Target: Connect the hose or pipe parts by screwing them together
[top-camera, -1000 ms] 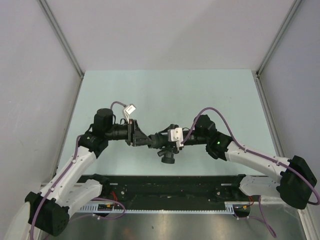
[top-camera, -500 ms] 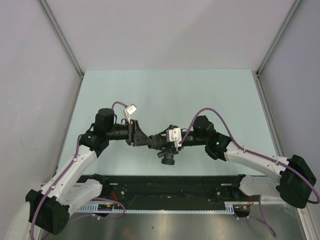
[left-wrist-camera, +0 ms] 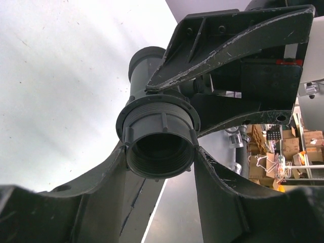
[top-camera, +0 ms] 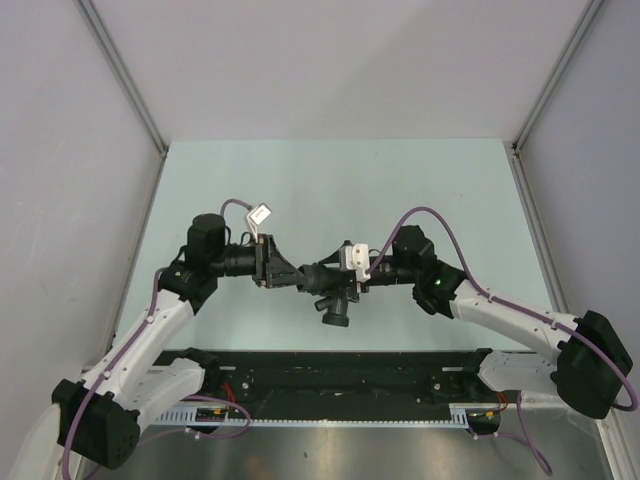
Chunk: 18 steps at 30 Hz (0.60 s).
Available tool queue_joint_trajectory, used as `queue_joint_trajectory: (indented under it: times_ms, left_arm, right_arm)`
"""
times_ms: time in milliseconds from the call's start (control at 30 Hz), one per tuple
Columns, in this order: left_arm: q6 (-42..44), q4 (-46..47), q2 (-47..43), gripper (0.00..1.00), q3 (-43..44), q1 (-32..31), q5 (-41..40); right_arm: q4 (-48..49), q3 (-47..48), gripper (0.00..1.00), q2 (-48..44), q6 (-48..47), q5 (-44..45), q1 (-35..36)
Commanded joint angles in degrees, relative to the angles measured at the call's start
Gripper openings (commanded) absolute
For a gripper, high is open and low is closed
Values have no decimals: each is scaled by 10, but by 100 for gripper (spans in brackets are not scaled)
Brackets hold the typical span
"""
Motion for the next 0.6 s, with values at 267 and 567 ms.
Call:
queue_joint_trajectory:
  times_ms: [267, 567]
  left_arm:
    - [-47, 86, 11, 0, 1, 4, 45]
    - [-20, 85, 15, 0, -20, 0, 4]
  right_arm:
    - [61, 16, 39, 1, 30, -39, -2]
    - [77, 17, 36, 4, 46, -17, 1]
